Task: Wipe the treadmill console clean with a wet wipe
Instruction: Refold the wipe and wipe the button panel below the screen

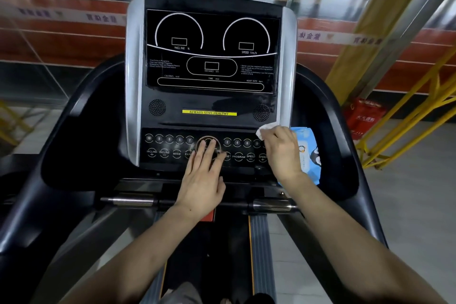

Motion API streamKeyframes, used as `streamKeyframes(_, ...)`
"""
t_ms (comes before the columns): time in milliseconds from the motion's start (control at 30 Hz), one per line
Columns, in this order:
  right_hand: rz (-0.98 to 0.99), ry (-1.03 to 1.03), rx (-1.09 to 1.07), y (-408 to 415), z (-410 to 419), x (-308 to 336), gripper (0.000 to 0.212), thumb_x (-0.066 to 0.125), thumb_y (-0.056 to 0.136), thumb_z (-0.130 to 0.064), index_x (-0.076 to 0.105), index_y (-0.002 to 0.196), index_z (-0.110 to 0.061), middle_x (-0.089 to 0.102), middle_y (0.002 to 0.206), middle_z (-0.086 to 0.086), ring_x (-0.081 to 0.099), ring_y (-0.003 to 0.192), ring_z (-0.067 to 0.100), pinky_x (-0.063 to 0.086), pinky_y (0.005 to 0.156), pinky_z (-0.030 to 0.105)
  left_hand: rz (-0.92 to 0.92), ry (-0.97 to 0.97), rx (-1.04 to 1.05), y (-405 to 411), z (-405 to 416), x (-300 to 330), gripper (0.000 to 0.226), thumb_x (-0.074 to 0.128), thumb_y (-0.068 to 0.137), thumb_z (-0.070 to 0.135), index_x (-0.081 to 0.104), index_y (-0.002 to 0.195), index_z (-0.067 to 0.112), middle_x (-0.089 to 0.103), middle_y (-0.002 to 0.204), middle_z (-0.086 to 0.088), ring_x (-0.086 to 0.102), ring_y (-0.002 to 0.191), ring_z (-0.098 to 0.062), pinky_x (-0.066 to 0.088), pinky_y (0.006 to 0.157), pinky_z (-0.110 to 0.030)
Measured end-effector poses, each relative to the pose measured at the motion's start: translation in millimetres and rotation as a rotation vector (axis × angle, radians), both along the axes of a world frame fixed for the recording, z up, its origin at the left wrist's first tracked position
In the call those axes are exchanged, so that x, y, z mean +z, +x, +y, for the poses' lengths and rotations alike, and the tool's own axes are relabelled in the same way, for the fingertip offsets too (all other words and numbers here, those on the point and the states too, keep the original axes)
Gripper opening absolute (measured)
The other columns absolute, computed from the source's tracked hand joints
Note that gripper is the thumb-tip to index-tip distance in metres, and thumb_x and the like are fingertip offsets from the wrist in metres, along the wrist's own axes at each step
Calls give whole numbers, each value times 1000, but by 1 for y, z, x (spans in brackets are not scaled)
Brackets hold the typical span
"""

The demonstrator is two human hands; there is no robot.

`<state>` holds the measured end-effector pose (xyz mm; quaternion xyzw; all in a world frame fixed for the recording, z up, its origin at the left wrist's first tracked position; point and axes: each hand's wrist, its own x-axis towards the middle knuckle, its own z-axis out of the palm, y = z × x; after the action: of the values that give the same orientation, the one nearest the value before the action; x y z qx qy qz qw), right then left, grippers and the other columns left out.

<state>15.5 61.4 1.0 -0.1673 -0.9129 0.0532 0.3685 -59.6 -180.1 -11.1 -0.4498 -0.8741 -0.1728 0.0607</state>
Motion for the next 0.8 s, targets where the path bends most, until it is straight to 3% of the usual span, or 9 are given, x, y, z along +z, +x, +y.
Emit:
streamKeyframes(233,-82,73,178,44,-29,-53,24,74,89,3,76,108,-11,69,104,2,63,89,23,45,83,36,-6,19,33,6,-3,-5,66,54,97,23,30,159,20,9,174,-10,-4,161,-29,12,130,-51)
streamKeyframes(467,24,-44,58,-12,-18,-4,24,69,86,9,76,98,-11,67,94,1,60,83,25,44,76,40,-33,37,68,10,-3,-5,67,56,96,21,33,158,19,11,173,-10,-3,161,-30,14,129,-53)
streamKeyframes(600,-73,-5,118,15,-39,-35,24,74,83,2,74,97,-18,67,96,-4,57,85,21,36,76,35,-30,27,81,12,-5,-8,69,55,97,22,28,160,20,9,174,-9,-6,161,-28,12,130,-53)
streamKeyframes(800,-99,13,191,19,-40,-41,21,77,83,-4,74,95,-21,69,101,-9,60,86,20,43,76,40,-34,19,95,14,-8,-12,67,55,98,22,29,160,18,7,174,-8,-4,161,-29,12,130,-53)
